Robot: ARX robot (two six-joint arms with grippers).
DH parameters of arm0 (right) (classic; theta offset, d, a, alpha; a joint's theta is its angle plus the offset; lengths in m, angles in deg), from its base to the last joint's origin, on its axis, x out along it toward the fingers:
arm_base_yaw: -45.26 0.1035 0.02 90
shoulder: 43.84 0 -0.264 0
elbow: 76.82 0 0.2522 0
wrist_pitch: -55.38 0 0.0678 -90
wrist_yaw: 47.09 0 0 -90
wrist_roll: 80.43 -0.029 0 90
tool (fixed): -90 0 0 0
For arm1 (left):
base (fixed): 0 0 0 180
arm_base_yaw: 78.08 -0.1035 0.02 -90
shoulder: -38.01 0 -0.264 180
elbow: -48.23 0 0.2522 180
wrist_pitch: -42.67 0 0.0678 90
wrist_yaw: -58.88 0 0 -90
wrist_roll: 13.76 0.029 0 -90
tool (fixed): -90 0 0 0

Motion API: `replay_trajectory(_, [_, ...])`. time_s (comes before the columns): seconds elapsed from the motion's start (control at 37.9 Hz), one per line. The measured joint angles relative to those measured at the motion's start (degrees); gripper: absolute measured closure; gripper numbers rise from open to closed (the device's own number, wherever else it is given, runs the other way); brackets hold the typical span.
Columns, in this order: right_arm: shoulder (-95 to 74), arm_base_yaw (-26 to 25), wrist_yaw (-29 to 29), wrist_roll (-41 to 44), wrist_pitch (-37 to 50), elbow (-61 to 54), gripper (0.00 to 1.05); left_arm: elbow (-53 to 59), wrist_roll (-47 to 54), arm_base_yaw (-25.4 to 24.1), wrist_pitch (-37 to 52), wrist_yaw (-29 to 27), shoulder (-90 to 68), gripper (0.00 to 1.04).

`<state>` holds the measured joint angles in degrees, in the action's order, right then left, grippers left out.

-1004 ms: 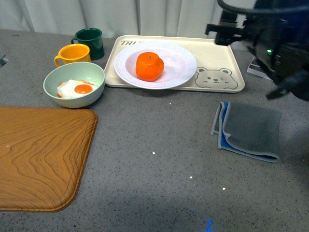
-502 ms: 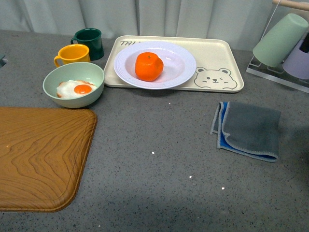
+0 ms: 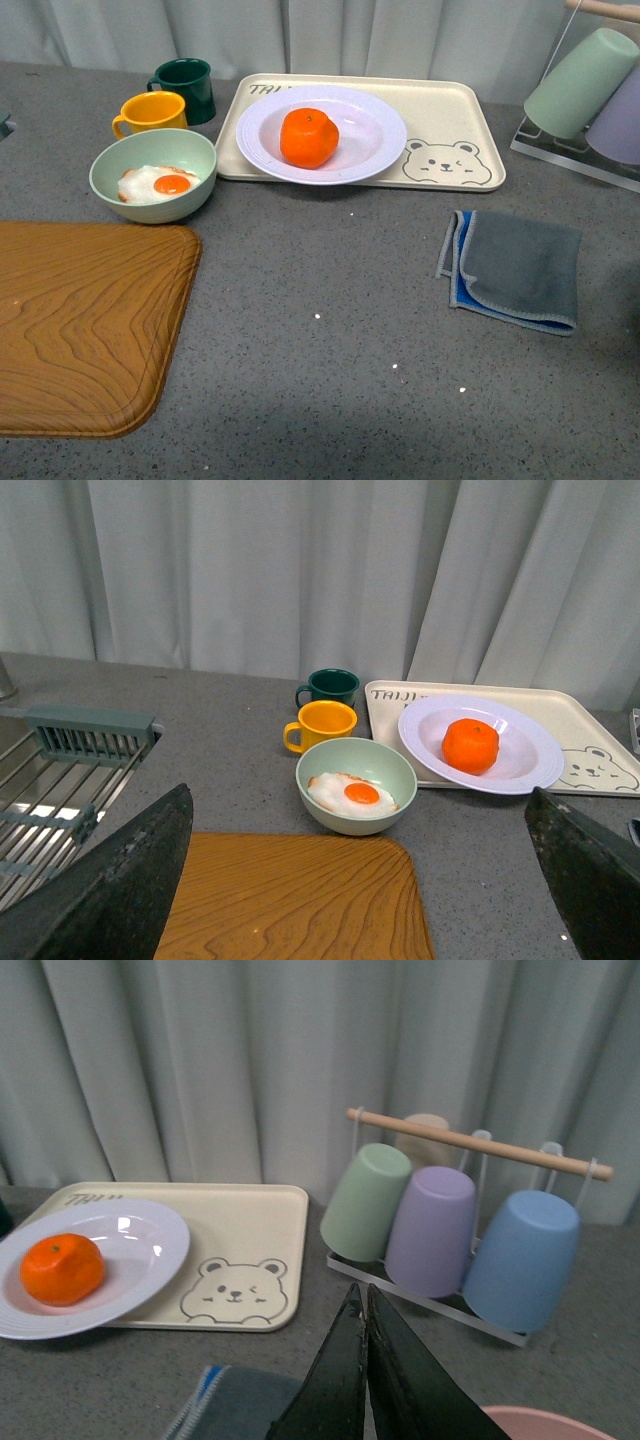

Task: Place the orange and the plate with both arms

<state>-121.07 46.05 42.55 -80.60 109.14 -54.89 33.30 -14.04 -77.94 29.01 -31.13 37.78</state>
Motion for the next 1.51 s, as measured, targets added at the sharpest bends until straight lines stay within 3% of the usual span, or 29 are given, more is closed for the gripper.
replay_trajectory(0.05, [5.66, -0.66, 0.0, -0.02, -5.51, -0.59, 1.04, 0.0, 0.0, 0.0, 0.0, 0.0, 0.0, 0.07])
replay_trajectory(0.42, [25.79, -0.68, 0.24, -0.02, -19.12, -6.03, 1.04, 0.0, 0.0, 0.0, -0.02, 0.02, 0.0, 0.07])
replay_trajectory(0.45, [37.83, -0.7, 0.28, -0.02, -29.35, -7.61, 1.04, 0.0, 0.0, 0.0, -0.02, 0.0, 0.0, 0.07])
replay_trajectory(0.48, [39.08, -0.7, 0.26, -0.02, -30.51, -7.67, 1.04, 0.0, 0.0, 0.0, 0.0, 0.02, 0.0, 0.07])
replay_trajectory(1.08, [59.78, -0.7, 0.28, -0.02, -49.9, -8.11, 1.04, 0.0, 0.0, 0.0, -0.02, 0.02, 0.0, 0.07])
replay_trajectory(1.51, [67.54, -0.7, 0.28, 0.0, -57.64, -8.11, 1.04, 0.0, 0.0, 0.0, -0.02, 0.02, 0.0, 0.07])
